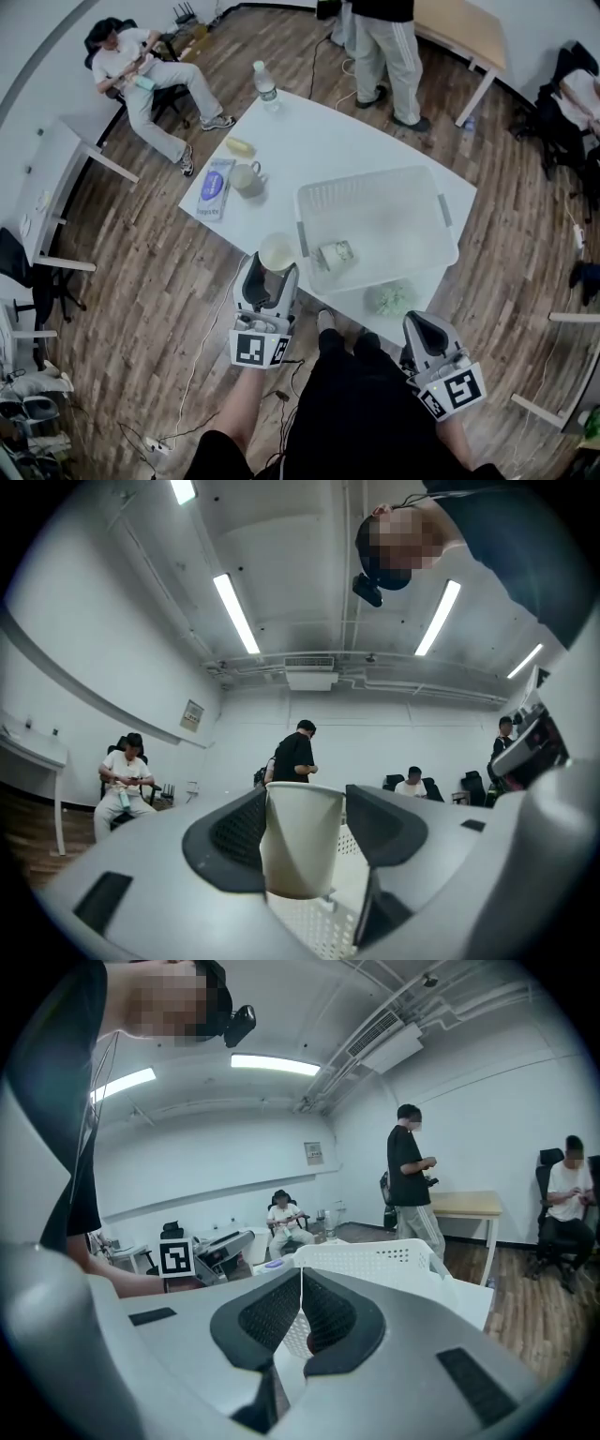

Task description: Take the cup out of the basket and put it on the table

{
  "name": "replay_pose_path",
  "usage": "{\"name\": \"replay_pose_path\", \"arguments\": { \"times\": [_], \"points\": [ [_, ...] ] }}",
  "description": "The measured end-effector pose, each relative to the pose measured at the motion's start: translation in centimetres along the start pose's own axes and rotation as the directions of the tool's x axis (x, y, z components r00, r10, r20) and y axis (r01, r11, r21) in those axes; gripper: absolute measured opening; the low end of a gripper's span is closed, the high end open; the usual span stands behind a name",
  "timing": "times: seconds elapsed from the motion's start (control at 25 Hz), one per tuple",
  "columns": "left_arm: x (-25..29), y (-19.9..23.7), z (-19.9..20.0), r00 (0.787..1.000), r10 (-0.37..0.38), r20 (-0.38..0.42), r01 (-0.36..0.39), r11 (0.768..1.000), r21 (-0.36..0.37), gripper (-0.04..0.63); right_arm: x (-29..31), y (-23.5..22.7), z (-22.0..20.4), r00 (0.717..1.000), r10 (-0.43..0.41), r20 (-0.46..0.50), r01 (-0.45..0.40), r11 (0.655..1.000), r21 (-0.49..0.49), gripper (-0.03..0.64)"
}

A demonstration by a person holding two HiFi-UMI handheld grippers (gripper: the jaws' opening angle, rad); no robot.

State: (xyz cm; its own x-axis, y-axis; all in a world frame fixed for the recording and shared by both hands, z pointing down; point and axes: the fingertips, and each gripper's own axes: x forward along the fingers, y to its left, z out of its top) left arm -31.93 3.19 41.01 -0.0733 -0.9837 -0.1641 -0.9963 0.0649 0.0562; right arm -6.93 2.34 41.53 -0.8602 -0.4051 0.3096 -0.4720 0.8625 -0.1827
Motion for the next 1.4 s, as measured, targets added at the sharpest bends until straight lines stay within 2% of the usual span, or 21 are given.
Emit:
{"name": "replay_pose_path", "arguments": {
  "times": [0.28,0.44,0.56,0.76,1.04,1.4],
  "points": [
    [-1.1,3.0,-8.6,0.993,0.071,-0.094,-0.073,0.997,-0.02,0.27,0.6,0.3,-1.3,0.999,-0.02,-0.035,0.02,1.0,0.012,0.025],
    [-1.0,3.4,-13.7,0.982,0.062,-0.18,-0.068,0.997,-0.028,0.27,0.7,0.5,-2.5,0.997,-0.037,-0.073,0.039,0.999,0.028,0.025],
    [-0.4,3.9,-16.6,0.976,0.051,-0.214,-0.056,0.998,-0.018,0.27,1.2,0.9,-3.6,0.995,-0.044,-0.093,0.048,0.998,0.046,0.025],
    [1.2,5.0,-19.2,0.979,0.08,-0.188,-0.087,0.996,-0.027,0.27,1.8,1.3,-3.8,0.993,-0.041,-0.114,0.047,0.998,0.052,0.025],
    [1.3,5.2,-24.0,0.957,0.09,-0.276,-0.088,0.996,0.02,0.27,2.0,1.8,-4.2,0.99,-0.06,-0.131,0.067,0.996,0.055,0.025],
    [-0.9,5.0,-25.7,0.939,0.111,-0.324,-0.115,0.993,0.005,0.27,2.2,1.7,-4.2,0.989,-0.074,-0.131,0.082,0.995,0.064,0.025]
  ]
}}
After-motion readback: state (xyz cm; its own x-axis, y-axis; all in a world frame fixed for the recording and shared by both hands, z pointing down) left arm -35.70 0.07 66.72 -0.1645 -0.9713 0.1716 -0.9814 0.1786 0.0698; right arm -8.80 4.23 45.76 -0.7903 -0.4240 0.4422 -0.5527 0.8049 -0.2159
